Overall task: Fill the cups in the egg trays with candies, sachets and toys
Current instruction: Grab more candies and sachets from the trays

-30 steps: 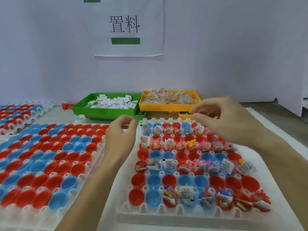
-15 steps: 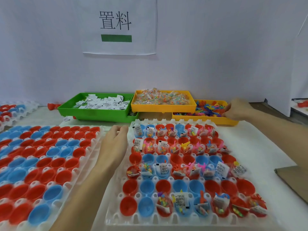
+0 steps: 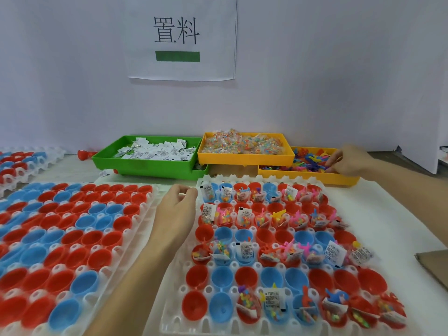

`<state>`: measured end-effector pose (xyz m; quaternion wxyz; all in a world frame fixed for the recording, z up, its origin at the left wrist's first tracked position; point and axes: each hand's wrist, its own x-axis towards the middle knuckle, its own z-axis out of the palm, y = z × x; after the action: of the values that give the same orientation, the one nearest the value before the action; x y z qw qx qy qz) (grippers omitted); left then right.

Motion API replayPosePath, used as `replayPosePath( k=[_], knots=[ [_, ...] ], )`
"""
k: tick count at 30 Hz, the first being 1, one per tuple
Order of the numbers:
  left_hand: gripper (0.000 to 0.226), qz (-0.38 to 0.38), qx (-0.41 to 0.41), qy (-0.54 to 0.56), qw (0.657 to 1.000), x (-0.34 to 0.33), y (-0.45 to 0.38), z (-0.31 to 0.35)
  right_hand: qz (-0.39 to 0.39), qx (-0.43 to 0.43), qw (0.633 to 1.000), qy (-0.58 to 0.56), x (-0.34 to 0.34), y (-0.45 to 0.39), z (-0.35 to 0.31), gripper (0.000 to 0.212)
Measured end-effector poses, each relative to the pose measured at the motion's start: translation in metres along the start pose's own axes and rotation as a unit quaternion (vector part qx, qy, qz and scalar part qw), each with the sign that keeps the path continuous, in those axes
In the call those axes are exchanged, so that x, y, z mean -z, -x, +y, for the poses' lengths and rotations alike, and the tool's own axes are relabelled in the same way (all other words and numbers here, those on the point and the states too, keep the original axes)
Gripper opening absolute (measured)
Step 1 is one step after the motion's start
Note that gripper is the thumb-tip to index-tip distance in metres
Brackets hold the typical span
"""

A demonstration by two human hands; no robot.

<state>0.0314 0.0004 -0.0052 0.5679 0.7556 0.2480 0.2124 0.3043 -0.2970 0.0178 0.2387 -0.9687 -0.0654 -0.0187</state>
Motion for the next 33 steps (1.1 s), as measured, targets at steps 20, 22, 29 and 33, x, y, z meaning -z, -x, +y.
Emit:
replayPosePath(
  k=[20, 22, 29, 33],
  knots=[
    [0.007, 0.021, -0.037, -0.036, 0.998, 0.000, 0.003, 0.006, 0.035, 0.069, 0.872, -0.483, 0.004, 0.090, -0.056, 0.013],
    [0.009, 0.049, -0.089, -0.053, 0.993, 0.001, 0.006, 0.010, 0.008, 0.099, 0.870, -0.484, 0.011, 0.112, -0.070, 0.012],
    [0.013, -0.119, -0.262, 0.043, 0.957, -0.003, 0.033, 0.035, -0.044, 0.192, 0.890, -0.410, 0.013, 0.183, -0.100, 0.008],
    [0.021, -0.177, -0.253, 0.065, 0.949, -0.012, 0.042, 0.036, -0.112, 0.218, 0.883, -0.400, 0.005, 0.207, -0.107, 0.009]
  ],
)
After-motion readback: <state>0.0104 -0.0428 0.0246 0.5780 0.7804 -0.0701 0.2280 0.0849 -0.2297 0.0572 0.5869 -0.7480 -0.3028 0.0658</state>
